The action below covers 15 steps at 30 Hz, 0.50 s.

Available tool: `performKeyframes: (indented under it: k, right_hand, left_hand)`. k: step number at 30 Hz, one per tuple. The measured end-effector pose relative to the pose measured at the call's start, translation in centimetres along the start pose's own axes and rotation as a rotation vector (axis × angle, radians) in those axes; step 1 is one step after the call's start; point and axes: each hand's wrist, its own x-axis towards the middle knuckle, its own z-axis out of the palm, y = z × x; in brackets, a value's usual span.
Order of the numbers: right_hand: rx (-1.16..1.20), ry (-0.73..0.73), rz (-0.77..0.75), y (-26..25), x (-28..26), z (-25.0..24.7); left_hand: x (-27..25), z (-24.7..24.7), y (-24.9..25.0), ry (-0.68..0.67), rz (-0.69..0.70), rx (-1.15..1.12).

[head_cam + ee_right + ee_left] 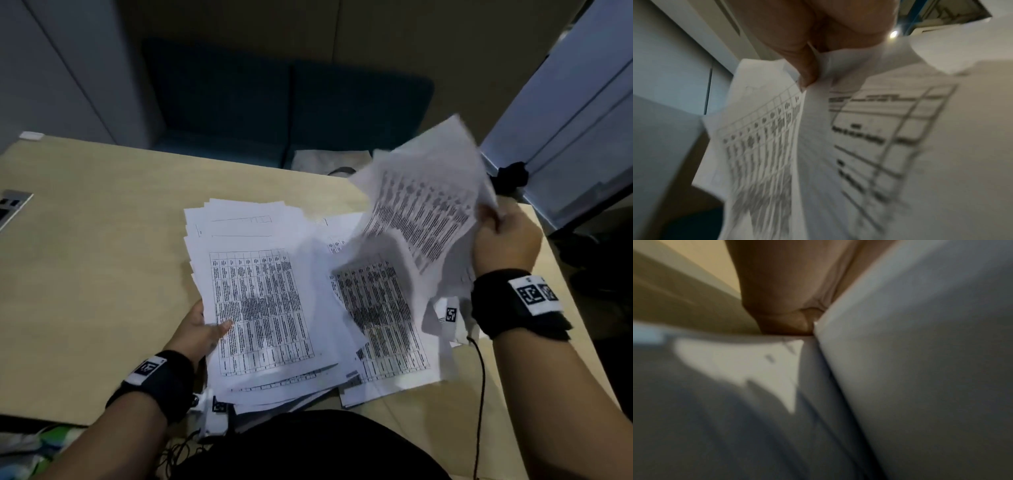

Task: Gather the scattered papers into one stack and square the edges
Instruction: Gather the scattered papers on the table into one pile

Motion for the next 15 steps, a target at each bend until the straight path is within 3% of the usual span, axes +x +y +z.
performKeyframes:
  k: [3, 7, 9, 11, 15]
  right_hand:
    - [0.181, 0.246, -0.102, -0.6, -0.4, -1.1]
    - [0.480, 0.335, -0.095, -3.8, -1.1, -2.3]
    - [0.531, 0.207, -0.069, -4.9, -1.4, -1.7]
    - [0.435, -0.063, -0.073, -5.1, -1.9, 0.0]
    - [0.200, -0.474, -0.251, -5.5, -4.2, 5.3]
  left_hand:
    - [-0.3, 0.0, 0.0, -0.022, 0.033, 0.009]
    - [-0.1, 0.0, 0.4, -0.050, 0.010, 0.032]
    - [0.1, 0.1, 0.3, -0.047, 0.008, 0.034]
    - [-0.2, 0.7, 0.9, -0.065, 0.009, 0.063]
    - [-0.6, 1.4, 1.6, -0.066, 0.018, -0.010]
